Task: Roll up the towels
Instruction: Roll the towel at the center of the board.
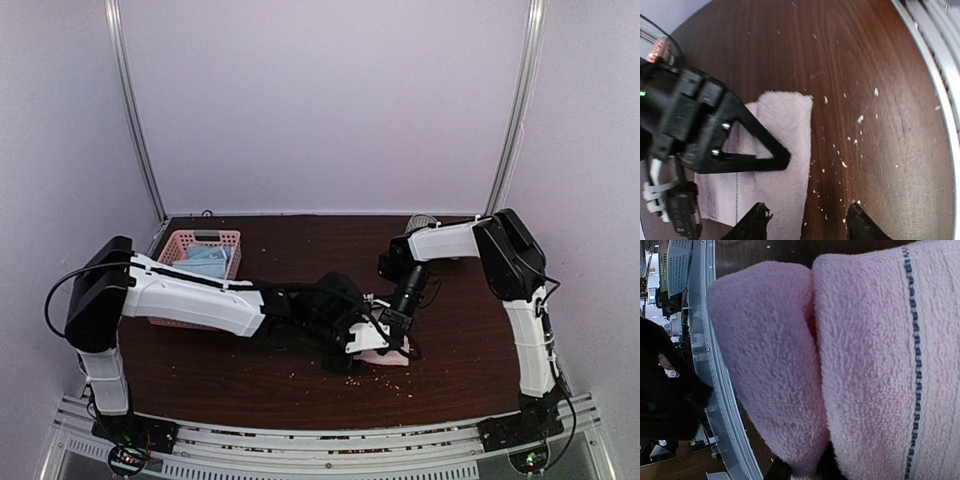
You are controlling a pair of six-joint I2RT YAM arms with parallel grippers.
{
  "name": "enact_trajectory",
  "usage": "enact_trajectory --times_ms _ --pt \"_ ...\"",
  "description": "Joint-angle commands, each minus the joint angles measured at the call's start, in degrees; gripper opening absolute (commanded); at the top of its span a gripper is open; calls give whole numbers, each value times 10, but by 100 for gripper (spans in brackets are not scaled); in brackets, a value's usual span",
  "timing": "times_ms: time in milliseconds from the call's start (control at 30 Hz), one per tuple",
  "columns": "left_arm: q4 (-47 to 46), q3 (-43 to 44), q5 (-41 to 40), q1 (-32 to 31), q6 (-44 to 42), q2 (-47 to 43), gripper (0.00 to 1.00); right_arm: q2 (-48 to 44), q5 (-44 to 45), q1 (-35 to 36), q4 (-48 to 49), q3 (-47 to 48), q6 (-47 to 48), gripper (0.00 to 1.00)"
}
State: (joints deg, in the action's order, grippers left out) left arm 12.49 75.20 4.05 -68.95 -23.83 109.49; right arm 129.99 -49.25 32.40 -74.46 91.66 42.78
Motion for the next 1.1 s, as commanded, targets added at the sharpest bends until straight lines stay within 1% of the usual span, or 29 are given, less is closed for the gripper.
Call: enact_trajectory --times_ms 0,100,267,400,533,633,767,833,900,933,1000,1067 --pt "30 49 -76 -9 -84 47 55 29 101 -1 77 -27 -11 10" --pt "21 65 -107 -12 -97 76 55 27 97 -1 75 -27 -9 11" --pt "-19 53 -144 -17 -119 90 55 28 94 0 73 -28 -4 11" --pt "-22 52 -171 -17 -125 101 55 29 94 -1 73 -28 -2 11" --pt "-19 54 -171 -17 -128 115 54 28 92 -1 71 -26 -1 11" --pt "-16 61 -159 -17 -124 123 49 27 88 -1 66 -23 1 11" --pt "1 76 -150 -17 -117 132 36 17 72 -1 35 -13 26 14" --pt "1 75 -140 -17 -113 130 30 -1 63 -1 18 -8 36 18" --pt "6 75 -132 -17 -109 128 26 -23 34 -3 -30 4 72 24" --pt "9 76 -131 -17 -106 128 25 -43 24 -4 -33 1 73 27" --pt "16 76 -131 -17 -101 128 24 -82 34 -5 -33 -6 75 31" --pt "22 76 -131 -17 -94 127 23 -111 59 -11 -28 -9 63 32"
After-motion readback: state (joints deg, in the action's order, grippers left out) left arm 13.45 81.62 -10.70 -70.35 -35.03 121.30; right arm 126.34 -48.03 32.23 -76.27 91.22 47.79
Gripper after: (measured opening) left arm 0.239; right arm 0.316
